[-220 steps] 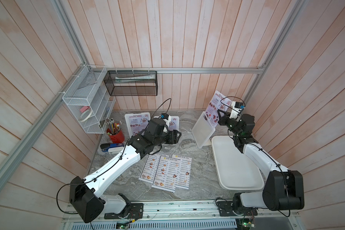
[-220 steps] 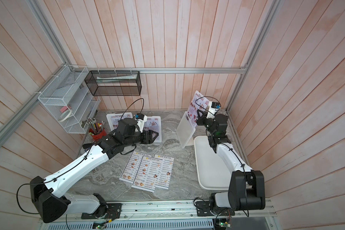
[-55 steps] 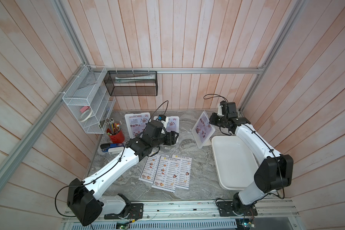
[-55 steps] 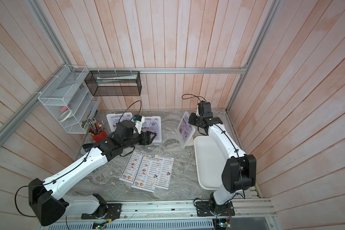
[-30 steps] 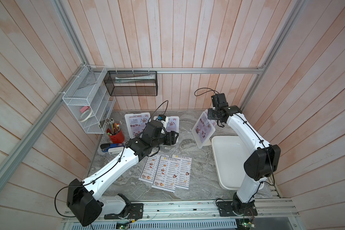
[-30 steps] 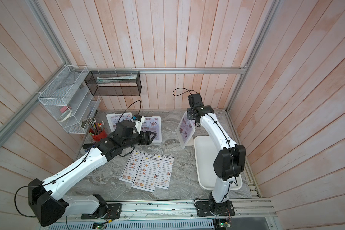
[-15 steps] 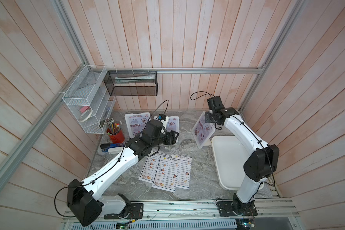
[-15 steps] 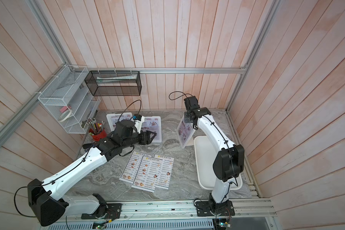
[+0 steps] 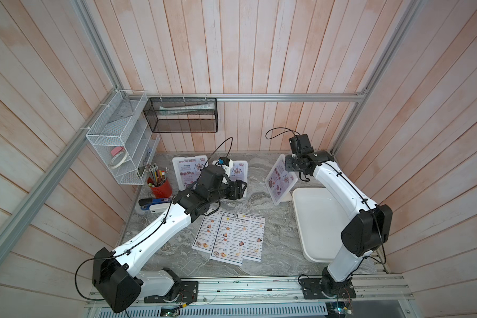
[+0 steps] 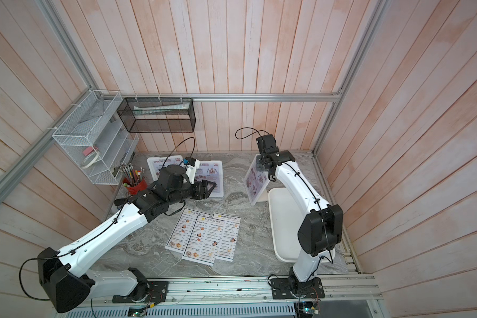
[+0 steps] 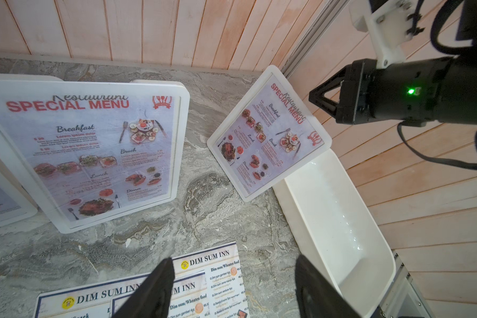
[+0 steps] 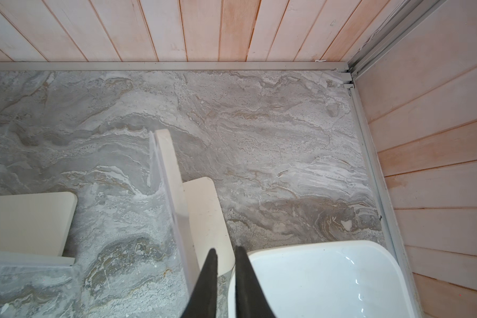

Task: Replace the menus in the menu holders
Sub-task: Insert the menu into the menu holder, then move the menu holder to the center of the board.

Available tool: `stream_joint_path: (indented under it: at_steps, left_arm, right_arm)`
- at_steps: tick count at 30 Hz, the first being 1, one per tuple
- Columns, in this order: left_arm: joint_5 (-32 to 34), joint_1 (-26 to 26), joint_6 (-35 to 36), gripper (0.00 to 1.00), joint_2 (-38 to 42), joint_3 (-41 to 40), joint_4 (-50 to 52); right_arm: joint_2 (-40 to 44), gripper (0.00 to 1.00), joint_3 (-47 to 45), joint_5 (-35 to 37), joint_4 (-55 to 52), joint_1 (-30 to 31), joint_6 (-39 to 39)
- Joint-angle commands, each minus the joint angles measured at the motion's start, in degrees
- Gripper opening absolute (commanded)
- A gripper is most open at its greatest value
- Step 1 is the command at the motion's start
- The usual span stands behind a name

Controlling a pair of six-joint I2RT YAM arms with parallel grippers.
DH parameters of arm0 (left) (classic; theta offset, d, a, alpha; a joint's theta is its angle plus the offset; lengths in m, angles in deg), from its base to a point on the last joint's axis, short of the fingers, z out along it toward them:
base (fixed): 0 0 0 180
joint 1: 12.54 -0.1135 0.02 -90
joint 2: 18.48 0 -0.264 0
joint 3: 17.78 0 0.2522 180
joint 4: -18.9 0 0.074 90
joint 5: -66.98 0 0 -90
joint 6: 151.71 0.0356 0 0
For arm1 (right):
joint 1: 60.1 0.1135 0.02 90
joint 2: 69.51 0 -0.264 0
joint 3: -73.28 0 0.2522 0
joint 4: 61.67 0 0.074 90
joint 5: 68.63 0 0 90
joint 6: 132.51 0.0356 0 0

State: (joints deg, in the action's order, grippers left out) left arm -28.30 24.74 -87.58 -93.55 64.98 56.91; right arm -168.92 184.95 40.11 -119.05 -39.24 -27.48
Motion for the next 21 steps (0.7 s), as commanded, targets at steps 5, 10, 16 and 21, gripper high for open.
stream_joint_path:
  at_steps: [5, 10, 16, 21]
  left_arm:
    - [0.8, -0.3, 1.1, 0.71, 0.2, 1.7, 0.5]
    - [0.5, -0.4, 1.1, 0.72, 0.0, 1.5, 0.3]
    - [0.3, -0.4, 1.2, 0.71, -0.2, 2.1, 0.6]
    - [0.0, -0.4, 1.2, 0.72, -0.9, 3.0, 1.0]
  right_arm:
    - [7.8, 0.36, -2.7, -15.1, 2.2, -3.5, 1.5]
    - [14.0, 0.48, -12.5, -27.5, 8.4, -6.6, 1.3]
    - [16.7, 0.49, -20.3, -31.0, 11.4, -10.4, 1.1]
    - [16.0, 0.5, -24.6, -34.2, 14.3, -10.7, 0.6]
